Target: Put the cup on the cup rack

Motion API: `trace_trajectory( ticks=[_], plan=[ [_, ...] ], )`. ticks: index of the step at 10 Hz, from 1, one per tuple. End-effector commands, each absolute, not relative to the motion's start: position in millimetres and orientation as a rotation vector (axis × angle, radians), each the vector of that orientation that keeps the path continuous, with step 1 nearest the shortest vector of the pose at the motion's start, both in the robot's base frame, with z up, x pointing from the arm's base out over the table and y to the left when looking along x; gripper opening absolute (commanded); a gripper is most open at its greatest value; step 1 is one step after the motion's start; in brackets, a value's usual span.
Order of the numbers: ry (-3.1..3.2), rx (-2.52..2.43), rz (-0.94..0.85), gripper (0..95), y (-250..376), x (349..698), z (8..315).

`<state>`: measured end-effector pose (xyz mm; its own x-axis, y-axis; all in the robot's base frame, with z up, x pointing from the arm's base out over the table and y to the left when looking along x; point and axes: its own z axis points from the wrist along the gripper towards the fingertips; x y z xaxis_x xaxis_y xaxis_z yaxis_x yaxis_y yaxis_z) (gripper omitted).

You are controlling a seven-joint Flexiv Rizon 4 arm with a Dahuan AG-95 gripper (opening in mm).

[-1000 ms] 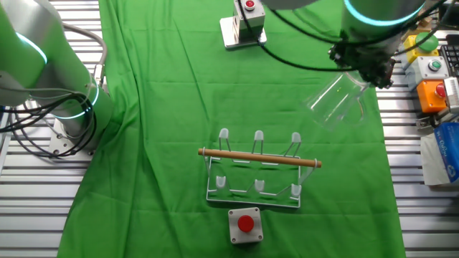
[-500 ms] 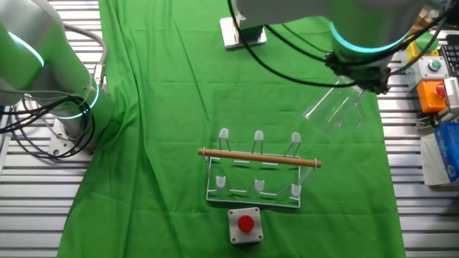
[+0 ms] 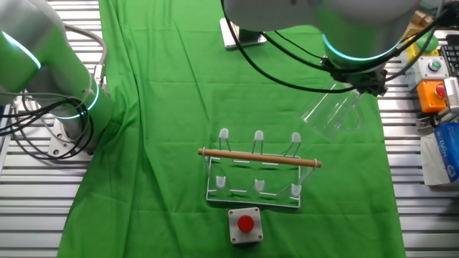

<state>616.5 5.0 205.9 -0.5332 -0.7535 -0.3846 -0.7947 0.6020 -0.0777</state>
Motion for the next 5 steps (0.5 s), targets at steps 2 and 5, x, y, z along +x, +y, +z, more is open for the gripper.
trace_trajectory(
  ticks=[2, 5],
  plan=[
    [2.464, -1.255, 0.145, 0.0, 4.1, 614.2, 205.3],
    [2.657, -1.243, 0.037, 0.0, 4.1, 614.2, 205.2]
  ],
)
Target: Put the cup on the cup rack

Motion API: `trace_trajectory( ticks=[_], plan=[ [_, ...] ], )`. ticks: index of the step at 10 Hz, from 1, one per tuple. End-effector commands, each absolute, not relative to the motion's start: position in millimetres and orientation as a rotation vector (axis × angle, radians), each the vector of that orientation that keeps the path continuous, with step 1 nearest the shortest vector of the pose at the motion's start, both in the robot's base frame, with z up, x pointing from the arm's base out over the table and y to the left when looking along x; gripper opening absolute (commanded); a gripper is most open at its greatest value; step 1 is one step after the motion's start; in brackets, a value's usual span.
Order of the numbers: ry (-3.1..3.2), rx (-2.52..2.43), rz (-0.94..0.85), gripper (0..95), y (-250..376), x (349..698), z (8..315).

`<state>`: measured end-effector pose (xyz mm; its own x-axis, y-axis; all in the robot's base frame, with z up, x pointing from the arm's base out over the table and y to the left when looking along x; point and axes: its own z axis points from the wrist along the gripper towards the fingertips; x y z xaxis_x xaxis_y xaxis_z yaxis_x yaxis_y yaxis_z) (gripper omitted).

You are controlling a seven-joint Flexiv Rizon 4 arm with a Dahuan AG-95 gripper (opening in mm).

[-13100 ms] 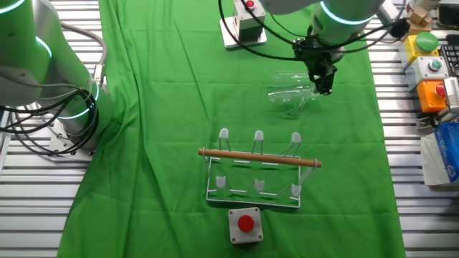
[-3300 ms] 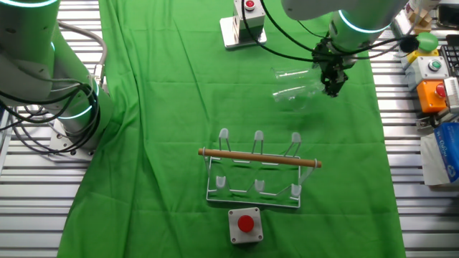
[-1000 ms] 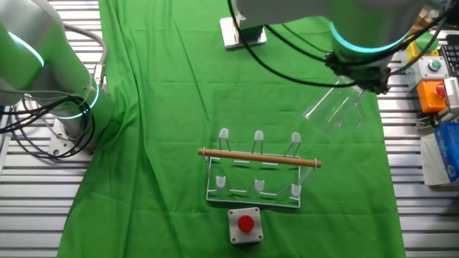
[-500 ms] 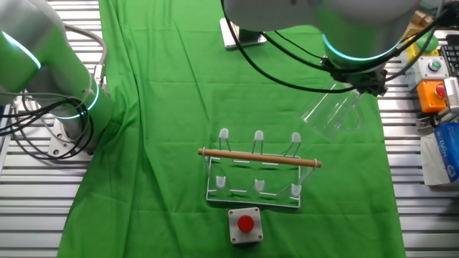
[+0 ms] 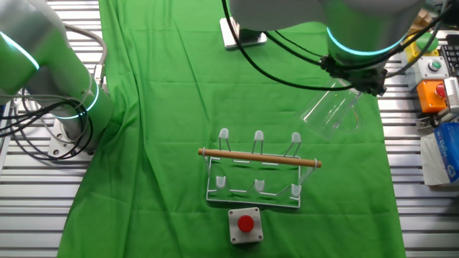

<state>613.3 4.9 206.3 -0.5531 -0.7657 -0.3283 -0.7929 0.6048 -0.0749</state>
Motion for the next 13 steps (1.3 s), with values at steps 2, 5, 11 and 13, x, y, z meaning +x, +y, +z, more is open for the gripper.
trace_trajectory(
  ticks=[2, 5, 11, 13],
  plan=[
    [2.730, -1.252, -0.026, 0.0, 4.1, 614.2, 205.2],
    [2.794, -1.196, -0.015, 0.0, 4.1, 614.2, 205.2],
    [2.801, -1.196, -0.021, 0.0, 4.1, 614.2, 205.2],
    [2.802, -1.185, -0.022, 0.0, 4.1, 614.2, 205.2]
  ],
)
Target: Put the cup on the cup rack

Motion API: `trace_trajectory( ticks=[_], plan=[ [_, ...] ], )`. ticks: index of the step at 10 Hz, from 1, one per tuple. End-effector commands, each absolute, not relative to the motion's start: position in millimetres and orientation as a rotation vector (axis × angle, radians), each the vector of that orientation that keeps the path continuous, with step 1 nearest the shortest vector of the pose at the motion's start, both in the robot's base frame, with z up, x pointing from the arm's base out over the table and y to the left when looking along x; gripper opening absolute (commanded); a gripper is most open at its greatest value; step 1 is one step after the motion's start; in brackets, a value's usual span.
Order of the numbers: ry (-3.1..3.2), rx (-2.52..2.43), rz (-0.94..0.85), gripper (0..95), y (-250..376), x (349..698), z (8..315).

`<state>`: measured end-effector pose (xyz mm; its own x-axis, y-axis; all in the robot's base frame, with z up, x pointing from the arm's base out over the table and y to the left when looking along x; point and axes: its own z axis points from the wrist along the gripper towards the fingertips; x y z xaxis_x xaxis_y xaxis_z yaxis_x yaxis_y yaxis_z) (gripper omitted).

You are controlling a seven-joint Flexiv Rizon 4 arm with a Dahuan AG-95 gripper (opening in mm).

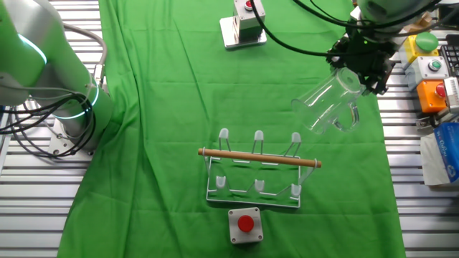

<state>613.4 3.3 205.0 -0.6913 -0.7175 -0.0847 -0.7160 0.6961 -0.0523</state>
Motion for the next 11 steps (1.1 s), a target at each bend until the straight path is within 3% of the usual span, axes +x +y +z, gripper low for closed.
trace_trajectory(
  ticks=[1, 6, 11],
  plan=[
    [2.804, -1.182, -0.023, 0.0, 4.1, 614.2, 205.2],
    [2.697, -1.181, 0.053, 0.0, 6.6, 613.7, 209.7],
    [2.478, -1.295, -0.006, 0.0, 2.0, 616.3, 230.3]
  ],
)
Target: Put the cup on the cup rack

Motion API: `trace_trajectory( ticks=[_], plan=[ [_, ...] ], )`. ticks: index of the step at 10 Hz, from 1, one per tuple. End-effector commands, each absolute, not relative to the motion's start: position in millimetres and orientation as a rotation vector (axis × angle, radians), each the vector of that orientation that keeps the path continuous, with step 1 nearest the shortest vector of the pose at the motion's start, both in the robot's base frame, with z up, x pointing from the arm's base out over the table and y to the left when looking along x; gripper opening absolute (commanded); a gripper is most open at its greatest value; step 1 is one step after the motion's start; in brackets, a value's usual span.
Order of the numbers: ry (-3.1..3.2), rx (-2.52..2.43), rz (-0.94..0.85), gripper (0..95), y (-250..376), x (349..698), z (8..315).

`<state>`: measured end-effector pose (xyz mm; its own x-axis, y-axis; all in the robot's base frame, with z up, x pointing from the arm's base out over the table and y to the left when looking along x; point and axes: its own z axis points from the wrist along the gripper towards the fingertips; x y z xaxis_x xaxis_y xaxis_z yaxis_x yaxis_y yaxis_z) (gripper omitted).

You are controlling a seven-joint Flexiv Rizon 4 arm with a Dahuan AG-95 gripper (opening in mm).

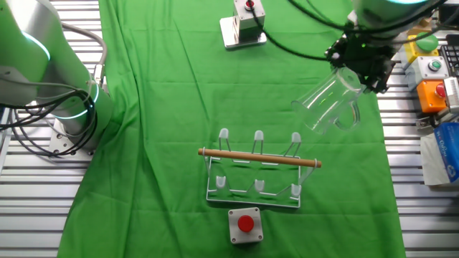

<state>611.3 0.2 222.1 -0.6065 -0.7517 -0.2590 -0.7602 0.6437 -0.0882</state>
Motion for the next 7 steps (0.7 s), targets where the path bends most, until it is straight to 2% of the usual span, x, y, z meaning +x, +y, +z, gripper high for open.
trace_trajectory(
  ticks=[1, 4, 7],
  plan=[
    [2.457, -1.303, -0.021, 0.0, 3.8, 617.9, 232.2],
    [2.425, -1.307, -0.018, 0.0, 7.0, 620.0, 234.3],
    [2.509, -1.207, 0.081, 0.0, 6.1, 619.4, 235.7]
  ],
)
